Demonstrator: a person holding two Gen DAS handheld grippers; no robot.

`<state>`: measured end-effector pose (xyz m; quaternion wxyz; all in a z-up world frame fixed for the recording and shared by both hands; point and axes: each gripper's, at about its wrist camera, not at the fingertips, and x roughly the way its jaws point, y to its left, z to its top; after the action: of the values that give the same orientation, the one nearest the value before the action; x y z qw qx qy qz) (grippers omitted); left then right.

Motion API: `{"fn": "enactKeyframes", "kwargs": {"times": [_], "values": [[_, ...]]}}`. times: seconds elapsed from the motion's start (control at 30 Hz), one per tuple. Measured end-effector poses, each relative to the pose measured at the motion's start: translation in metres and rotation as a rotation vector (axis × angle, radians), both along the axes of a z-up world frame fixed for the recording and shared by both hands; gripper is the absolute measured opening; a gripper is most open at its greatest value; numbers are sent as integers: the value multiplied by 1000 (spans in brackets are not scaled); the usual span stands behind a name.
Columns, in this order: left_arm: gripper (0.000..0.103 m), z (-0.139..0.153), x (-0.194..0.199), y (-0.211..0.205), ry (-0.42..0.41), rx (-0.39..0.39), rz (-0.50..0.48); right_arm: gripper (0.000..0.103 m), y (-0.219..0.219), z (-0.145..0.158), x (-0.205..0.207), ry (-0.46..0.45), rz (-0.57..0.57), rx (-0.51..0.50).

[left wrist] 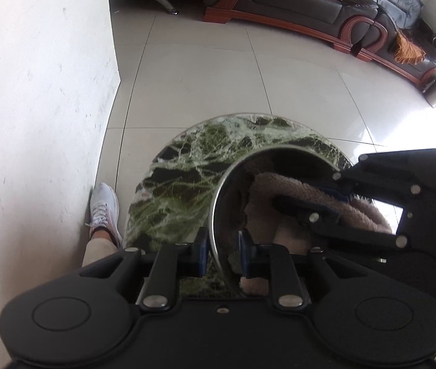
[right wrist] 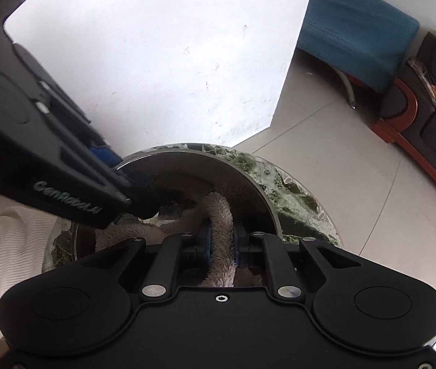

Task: Clean bowl
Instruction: 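Tilt the bowl by its rim with the left gripper while the right wipes inside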

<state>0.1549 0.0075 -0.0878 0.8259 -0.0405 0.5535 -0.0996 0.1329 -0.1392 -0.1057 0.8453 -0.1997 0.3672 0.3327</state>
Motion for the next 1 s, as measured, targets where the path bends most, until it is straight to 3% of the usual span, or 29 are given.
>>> {"fn": "enactKeyframes", "kwargs": {"times": [0.27, 0.57, 0.73, 0.87, 1.0], "values": [[19, -5, -3, -4, -10, 9, 26, 17, -10, 16, -6, 7, -9, 24], [19, -3, -8, -8, -34, 21, 46, 14, -9, 15, -20, 57, -5, -64], [19, -3, -10, -10, -43, 25, 47, 12, -8, 18, -19, 77, 4, 1], [19, -3, -10, -9, -43, 24, 45, 12, -7, 21, -9, 59, -1, 29], [19, -3, -10, -9, -44, 26, 46, 10, -1, 23, 1, -3, 10, -13]]}}
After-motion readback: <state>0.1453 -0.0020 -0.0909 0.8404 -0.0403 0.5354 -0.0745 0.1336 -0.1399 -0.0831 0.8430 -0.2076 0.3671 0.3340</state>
